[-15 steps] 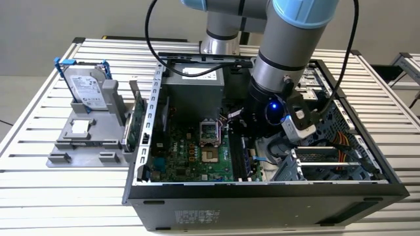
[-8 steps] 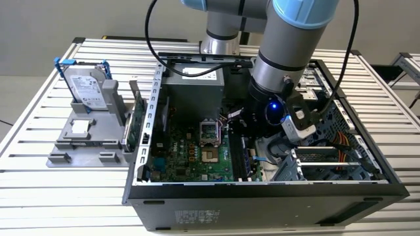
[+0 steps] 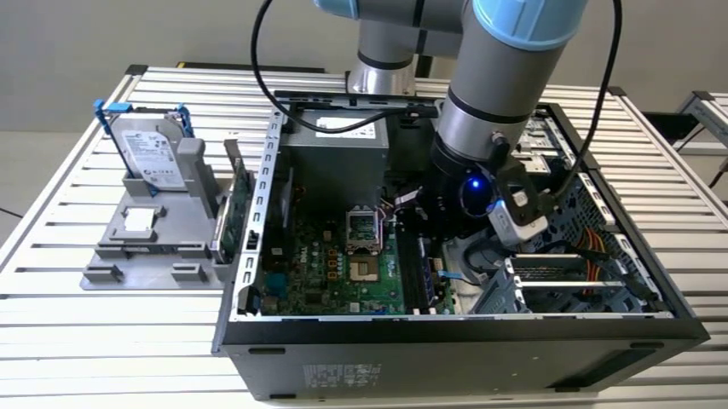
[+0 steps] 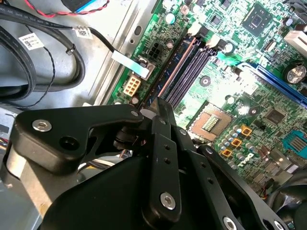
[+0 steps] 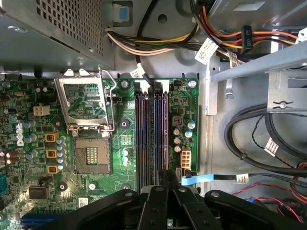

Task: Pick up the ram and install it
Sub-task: 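Press down the ram until it locks into place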

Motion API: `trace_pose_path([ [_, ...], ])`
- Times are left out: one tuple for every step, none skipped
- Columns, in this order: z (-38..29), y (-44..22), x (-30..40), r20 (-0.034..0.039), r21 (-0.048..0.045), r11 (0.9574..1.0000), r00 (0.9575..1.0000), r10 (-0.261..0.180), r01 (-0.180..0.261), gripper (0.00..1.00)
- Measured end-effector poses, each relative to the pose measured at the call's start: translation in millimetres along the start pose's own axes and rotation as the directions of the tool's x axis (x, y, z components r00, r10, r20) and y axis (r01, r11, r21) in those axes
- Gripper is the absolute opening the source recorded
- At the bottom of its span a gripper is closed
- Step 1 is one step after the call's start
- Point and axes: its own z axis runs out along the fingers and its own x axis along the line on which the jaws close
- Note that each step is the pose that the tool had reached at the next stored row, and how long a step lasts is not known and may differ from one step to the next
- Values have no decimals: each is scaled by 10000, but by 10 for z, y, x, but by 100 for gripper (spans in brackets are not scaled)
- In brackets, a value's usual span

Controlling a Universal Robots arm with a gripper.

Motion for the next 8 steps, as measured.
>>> trace_pose_path([
  [0, 0, 0, 4, 3, 10000, 10000, -75, 75, 0],
  [0, -1, 1, 9, 6, 9998, 9998, -173, 173, 0],
  [0, 0, 1, 15, 8, 9996, 9996, -274, 274, 0],
  [1, 0, 0, 21, 11, 9993, 9993, -373, 373, 0],
  [0, 0, 1, 28, 17, 9987, 9987, -505, 505, 0],
  [0, 0, 0, 35, 21, 9979, 9979, -642, 642, 0],
  [1, 0, 0, 43, 26, 9968, 9968, -796, 796, 0],
  [1, 0, 0, 51, 31, 9956, 9956, -941, 940, 0],
])
